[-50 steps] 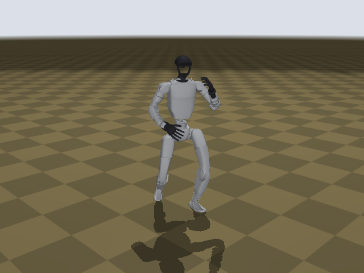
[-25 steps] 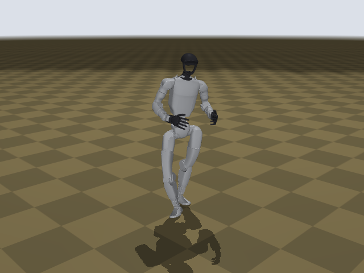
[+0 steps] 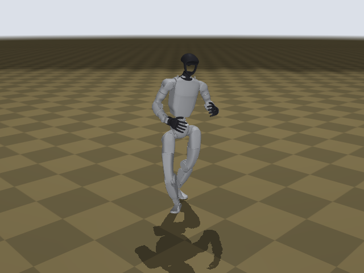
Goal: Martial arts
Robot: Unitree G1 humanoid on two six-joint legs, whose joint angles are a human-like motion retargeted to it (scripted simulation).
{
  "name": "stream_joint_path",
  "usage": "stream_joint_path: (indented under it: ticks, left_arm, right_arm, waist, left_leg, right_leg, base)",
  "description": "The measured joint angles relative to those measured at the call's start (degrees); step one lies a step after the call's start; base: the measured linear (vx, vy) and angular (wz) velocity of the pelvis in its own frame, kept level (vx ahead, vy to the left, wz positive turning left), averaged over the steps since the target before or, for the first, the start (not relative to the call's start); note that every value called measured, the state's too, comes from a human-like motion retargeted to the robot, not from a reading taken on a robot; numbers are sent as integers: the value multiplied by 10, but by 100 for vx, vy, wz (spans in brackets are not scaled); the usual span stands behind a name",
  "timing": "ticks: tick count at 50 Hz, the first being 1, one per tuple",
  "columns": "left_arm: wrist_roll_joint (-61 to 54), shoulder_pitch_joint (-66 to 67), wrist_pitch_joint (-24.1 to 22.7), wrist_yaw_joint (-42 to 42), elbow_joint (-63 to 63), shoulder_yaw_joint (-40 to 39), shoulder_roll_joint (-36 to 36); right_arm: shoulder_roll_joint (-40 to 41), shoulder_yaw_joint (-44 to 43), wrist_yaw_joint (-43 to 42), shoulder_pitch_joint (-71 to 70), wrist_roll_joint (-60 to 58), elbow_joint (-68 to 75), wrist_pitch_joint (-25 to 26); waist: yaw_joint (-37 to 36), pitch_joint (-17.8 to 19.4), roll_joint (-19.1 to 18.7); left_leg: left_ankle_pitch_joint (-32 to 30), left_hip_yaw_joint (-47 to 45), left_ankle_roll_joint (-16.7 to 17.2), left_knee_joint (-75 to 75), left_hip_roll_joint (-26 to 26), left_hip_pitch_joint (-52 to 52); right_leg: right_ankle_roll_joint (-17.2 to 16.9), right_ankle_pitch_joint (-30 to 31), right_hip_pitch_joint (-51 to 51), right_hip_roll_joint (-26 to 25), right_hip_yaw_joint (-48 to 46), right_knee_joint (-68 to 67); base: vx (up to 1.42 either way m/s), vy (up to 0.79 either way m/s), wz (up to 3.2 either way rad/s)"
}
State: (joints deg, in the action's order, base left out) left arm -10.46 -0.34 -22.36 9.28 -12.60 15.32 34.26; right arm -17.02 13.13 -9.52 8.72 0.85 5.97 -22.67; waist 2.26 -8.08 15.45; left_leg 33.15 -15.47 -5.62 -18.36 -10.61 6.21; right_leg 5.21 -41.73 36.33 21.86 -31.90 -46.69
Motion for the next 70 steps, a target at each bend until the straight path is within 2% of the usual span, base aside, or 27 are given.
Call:
stream_joint_path:
  ticks: [3, 7, 9, 12, 15, 18, 20, 23, 25, 27, 30, 33, 35, 37, 41, 45, 48, 50, 52, 54, 57, 59, 61, 64, 67, 70]
  left_arm:
    - [-18, 88, 21, 2, 15, -32, 11]
    - [-18, 261, 73, 19, 54, -85, -20]
    - [-32, 357, 99, 34, 71, -102, -63]
    - [-80, 468, 122, 64, 65, -117, -124]
    - [-124, 483, 125, 66, 1, -127, -159]
    - [-130, 372, 112, 18, -77, -128, -155]
    - [-107, 245, 96, -29, -107, -131, -119]
    - [-51, -15, 69, -139, -52, -132, 34]
    - [-28, -185, 72, -213, 71, -114, 163]
    - [-40, -337, 88, -243, 261, -64, 255]
    - [-69, -512, 112, -232, 523, 13, 312]
    - [-76, -581, 117, -213, 622, 52, 323]
    - [-71, -580, 110, -207, 609, 61, 323]
    - [-57, -537, 98, -208, 543, 50, 315]
    - [-26, -371, 67, -209, 318, -21, 271]
    - [-21, -167, 40, -194, 68, -110, 161]
    - [-60, -29, 28, -161, -56, -130, 43]
    - [-85, 55, 28, -131, -102, -126, -30]
    - [-103, 124, 37, -96, -117, -115, -79]
    - [-109, 178, 49, -60, -118, -102, -102]
    - [-107, 224, 65, -9, -110, -88, -99]
    - [-103, 234, 68, 16, -106, -78, -79]
    - [-101, 234, 66, 33, -106, -68, -56]
    - [-100, 217, 52, 39, -111, -51, -20]
    - [-102, 187, 31, 22, -118, -34, 10]
    - [-102, 152, 13, -13, -125, -20, 28]
  right_arm:
    - [-3, -39, -22, -19, 2, -52, 2]
    - [-1, -107, -96, -112, -20, -167, 9]
    - [6, -141, -143, -190, -46, -231, 11]
    - [23, -171, -187, -298, -68, -318, 11]
    - [36, -157, -196, -347, -67, -366, 14]
    - [34, -102, -177, -335, -66, -370, 26]
    - [25, -49, -143, -310, -56, -365, 32]
    - [-7, 35, -80, -265, -24, -353, 28]
    - [-34, 80, -55, -226, -2, -339, 21]
    - [-61, 105, -53, -182, 19, -320, 12]
    - [-83, 115, -53, -112, 46, -288, 6]
    - [-75, 95, -46, -56, 55, -260, 10]
    - [-65, 77, -43, -31, 51, -247, 14]
    - [-55, 59, -43, -16, 34, -242, 18]
    - [-39, 30, -58, -6, -7, -247, 18]
    - [-29, 5, -90, -20, -42, -269, 12]
    - [-22, -9, -126, -39, -56, -285, 5]
    - [-20, -13, -144, -52, -51, -289, 1]
    - [-14, -14, -153, -60, -32, -286, -3]
    - [-6, -12, -151, -61, -3, -283, -6]
    - [8, -12, -136, -57, 44, -273, -11]
    - [16, -17, -128, -51, 67, -269, -14]
    - [22, -20, -125, -42, 85, -270, -22]
    - [28, -21, -128, -27, 105, -276, -36]
    - [35, -18, -142, -17, 120, -283, -50]
    - [45, -13, -166, -21, 124, -290, -58]
  waist:
    - [-18, 31, -22]
    - [-77, 76, -86]
    - [-105, 89, -98]
    - [-134, 98, -84]
    - [-144, 107, -62]
    - [-141, 100, -59]
    - [-119, 81, -70]
    - [-35, 46, -91]
    - [32, 31, -100]
    - [87, 26, -101]
    - [124, 22, -107]
    - [126, 26, -100]
    - [120, 30, -89]
    - [110, 34, -77]
    - [87, 44, -48]
    - [48, 69, -14]
    - [4, 95, 7]
    - [-21, 110, 12]
    - [-43, 121, 7]
    - [-57, 125, -3]
    - [-75, 120, -31]
    - [-83, 111, -55]
    - [-80, 99, -76]
    - [-62, 79, -106]
    - [-34, 64, -128]
    - [-2, 54, -135]
  left_leg:
    - [6, -3, 14, -295, 83, 79]
    - [-93, 64, 17, -744, 233, 273]
    - [-130, 103, 4, -874, 252, 389]
    - [-158, 125, -5, -956, 229, 547]
    - [-190, 107, 5, -882, 192, 629]
    - [-249, 115, 61, -719, 168, 638]
    - [-301, 146, 118, -596, 159, 624]
    - [-369, 171, 183, -434, 141, 565]
    - [-374, 155, 185, -384, 134, 516]
    - [-317, 122, 155, -377, 125, 468]
    - [-222, 97, 117, -393, 133, 429]
    - [-173, 86, 104, -406, 141, 413]
    - [-158, 82, 100, -405, 139, 405]
    - [-158, 81, 100, -393, 131, 396]
    - [-192, 82, 107, -348, 97, 386]
    - [-289, 99, 135, -286, 50, 387]
    - [-398, 145, 196, -253, 22, 411]
    - [-438, 146, 206, -253, 16, 430]
    - [-398, 138, 199, -289, 34, 442]
    - [-311, 107, 158, -359, 64, 442]
    - [-158, 64, 94, -491, 134, 403]
    - [-97, 51, 73, -560, 173, 356]
    - [-67, 45, 66, -597, 194, 301]
    - [-57, 45, 81, -589, 201, 219]
    - [-47, 46, 97, -518, 194, 160]
    - [-14, 38, 86, -415, 182, 131]
  right_leg:
    - [36, -19, -41, -59, 24, -8]
    - [98, -44, -75, -182, 65, -55]
    - [98, -48, -80, -214, 112, -78]
    - [97, -55, -90, -240, 195, -102]
    - [67, -64, -117, -256, 303, -129]
    - [47, -82, -137, -248, 379, -161]
    - [43, -83, -142, -247, 417, -168]
    - [25, -83, -157, -246, 465, -173]
    - [1, -83, -176, -236, 491, -186]
    - [-38, -68, -199, -217, 510, -212]
    - [-91, 5, -195, -198, 508, -252]
    - [-116, 63, -168, -195, 491, -305]
    - [-122, 82, -153, -196, 481, -329]
    - [-121, 90, -145, -195, 475, -339]
    - [-107, 70, -143, -186, 472, -330]
    - [-68, 9, -144, -166, 467, -289]
    - [-31, -31, -117, -147, 443, -262]
    - [-16, -40, -92, -135, 420, -250]
    - [-6, -39, -68, -141, 394, -240]
    - [-5, -31, -46, -151, 372, -228]
    - [-4, 2, -22, -189, 343, -189]
    - [-1, 31, -13, -221, 325, -148]
    - [2, 61, -4, -248, 309, -101]
    - [-3, 111, 3, -280, 286, -19]
    - [-23, 167, 10, -301, 271, 66]
    - [-50, 205, 31, -305, 269, 121]
  base:
    - [37, -28, -65]
    - [38, -19, -154]
    - [46, -3, -176]
    - [53, 3, -123]
    - [60, 19, -69]
    - [57, 30, -116]
    - [50, 33, -128]
    - [46, 35, -54]
    - [45, 35, 10]
    - [44, 32, 17]
    - [37, 26, -22]
    - [26, 16, -25]
    - [16, 8, -6]
    - [7, 2, 15]
    - [-8, -4, 41]
    - [-30, -9, 53]
    - [-46, -11, 43]
    - [-52, -11, 48]
    - [-53, -17, 37]
    - [-51, -17, 31]
    - [-48, -17, -25]
    - [-45, -18, -59]
    - [-44, -16, -59]
    - [-42, -12, -57]
    - [-43, -6, -42]
    - [-45, -1, -17]
